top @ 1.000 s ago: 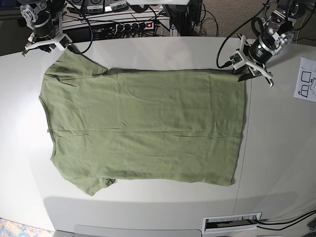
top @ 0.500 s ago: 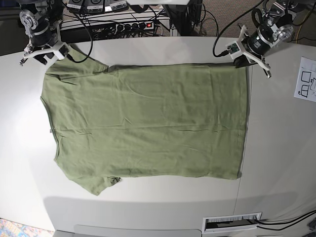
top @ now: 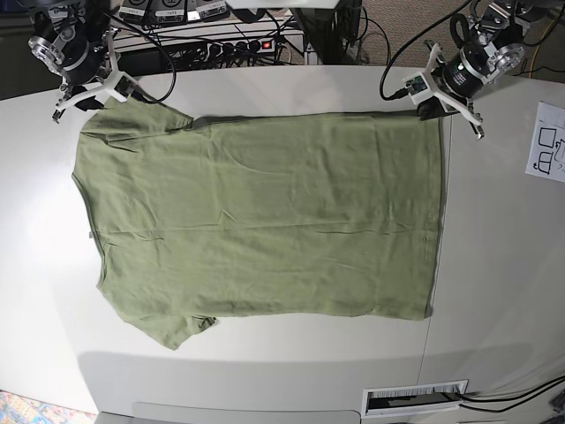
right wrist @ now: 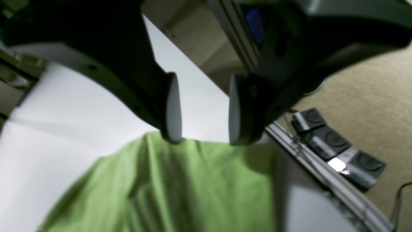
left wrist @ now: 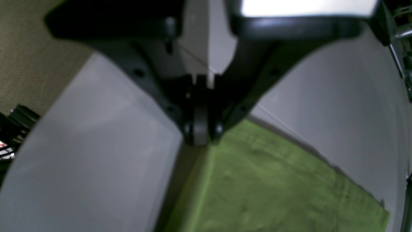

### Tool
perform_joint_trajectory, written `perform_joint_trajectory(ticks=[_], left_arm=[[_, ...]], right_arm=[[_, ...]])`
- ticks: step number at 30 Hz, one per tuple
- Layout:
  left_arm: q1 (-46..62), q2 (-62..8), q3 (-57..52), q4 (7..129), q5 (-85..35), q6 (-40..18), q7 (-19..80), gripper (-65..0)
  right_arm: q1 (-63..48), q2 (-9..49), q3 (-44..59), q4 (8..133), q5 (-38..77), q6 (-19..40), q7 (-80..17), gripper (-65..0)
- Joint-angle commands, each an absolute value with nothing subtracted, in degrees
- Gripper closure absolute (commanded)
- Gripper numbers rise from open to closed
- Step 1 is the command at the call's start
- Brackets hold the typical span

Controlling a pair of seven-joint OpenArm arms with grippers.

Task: Fold the T-shirt properly
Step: 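Grasp the green shirt's side edge with both grippers and pull it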

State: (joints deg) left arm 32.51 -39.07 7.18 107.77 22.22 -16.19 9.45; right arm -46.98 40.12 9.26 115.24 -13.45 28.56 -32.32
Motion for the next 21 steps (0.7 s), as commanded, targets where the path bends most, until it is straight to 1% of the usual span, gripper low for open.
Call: perform_joint_trajectory(ticks=[1, 7, 13, 18, 19, 21], left_arm=[[32.7, -39.9, 7.0, 108.6, 22.2, -16.4, 9.4, 0.0], [32.7, -39.9, 7.0, 108.6, 22.2, -16.4, 9.2, 0.0], [32.7, -39.9, 7.0, 108.6, 22.2, -16.4, 9.2, 0.0], [32.7, -39.9, 7.0, 108.6, 22.2, -16.4, 9.2, 0.0], [32.7, -39.9, 7.0, 108.6, 22.2, -16.4, 9.2, 0.0], [32.7, -39.9, 7.0, 108.6, 22.2, -16.4, 9.5, 0.0]], right_arm=[[-47.1, 41.1, 9.8, 116.1, -13.6, 28.2, -31.4, -25.5], [-46.6, 41.1, 7.8, 115.3, -12.9, 29.5, -31.0, -25.5], [-41.5, 41.1, 2.4, 107.9, -13.1, 29.5, -30.5, -25.5], [-37.9, 41.1, -0.5, 106.5, -13.5, 29.4, -33.6, -25.2], [-37.7, 41.1, -0.4, 106.5, -13.5, 29.4, -34.0, -22.9], [-37.8, 41.1, -0.4, 106.7, -13.5, 29.4, -35.2, -11.6]])
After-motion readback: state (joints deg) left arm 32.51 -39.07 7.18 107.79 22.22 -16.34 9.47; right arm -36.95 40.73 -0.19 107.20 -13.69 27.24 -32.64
